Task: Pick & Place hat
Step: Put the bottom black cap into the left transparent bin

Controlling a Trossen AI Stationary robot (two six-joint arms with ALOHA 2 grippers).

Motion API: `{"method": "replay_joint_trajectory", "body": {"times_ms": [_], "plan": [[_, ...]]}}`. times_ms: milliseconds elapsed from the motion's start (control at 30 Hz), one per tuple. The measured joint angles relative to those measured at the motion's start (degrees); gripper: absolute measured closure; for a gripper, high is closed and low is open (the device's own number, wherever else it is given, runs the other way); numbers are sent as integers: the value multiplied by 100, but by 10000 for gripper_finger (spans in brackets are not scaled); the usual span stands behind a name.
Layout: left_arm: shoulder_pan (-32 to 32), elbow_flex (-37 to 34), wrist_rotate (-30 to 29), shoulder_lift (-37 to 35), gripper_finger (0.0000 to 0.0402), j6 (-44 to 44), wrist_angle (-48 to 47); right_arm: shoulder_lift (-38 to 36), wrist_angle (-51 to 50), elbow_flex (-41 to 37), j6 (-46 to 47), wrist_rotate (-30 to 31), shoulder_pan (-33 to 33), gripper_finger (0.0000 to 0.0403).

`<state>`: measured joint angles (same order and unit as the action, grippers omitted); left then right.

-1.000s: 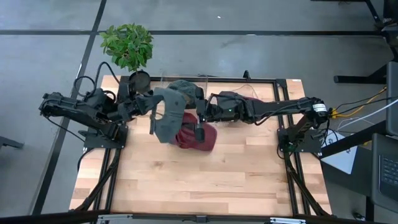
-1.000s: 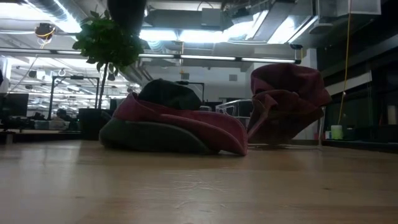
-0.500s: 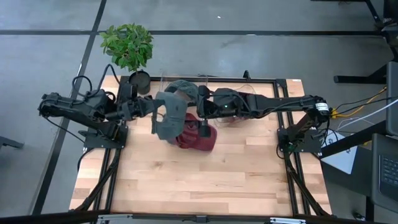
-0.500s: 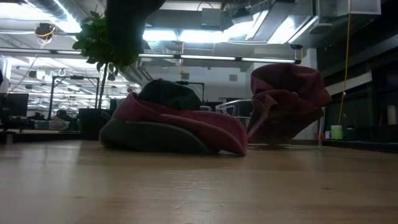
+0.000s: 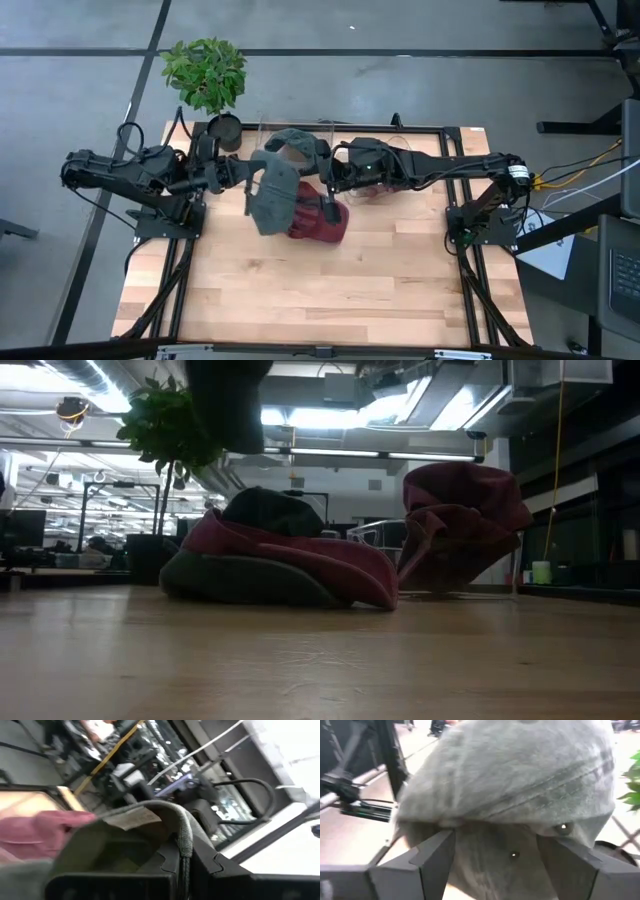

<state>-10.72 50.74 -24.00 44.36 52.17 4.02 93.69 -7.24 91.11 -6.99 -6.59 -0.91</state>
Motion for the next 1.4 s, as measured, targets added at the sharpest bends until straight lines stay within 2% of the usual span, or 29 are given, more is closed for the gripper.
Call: {"method": "replay_joint_trajectory", "body": {"times_ms": [167,433,700,967,1400], "plan": [[-4,0,-449,-80,390,-34,-332,-2,124,0,213,-227,0,127],[0,0,-652,129,389,-48,-295,-2,634,0,206,-218,0,127],[0,0,-903,374,389,-483,277,-2,669,0,247,-214,0,127],[0,0,-1018,768,389,-504,582,-2,961,0,271,-216,0,127],[0,0,-1603,789,389,-1308,1064,-2,798,0,933,-201,0,127]]}}
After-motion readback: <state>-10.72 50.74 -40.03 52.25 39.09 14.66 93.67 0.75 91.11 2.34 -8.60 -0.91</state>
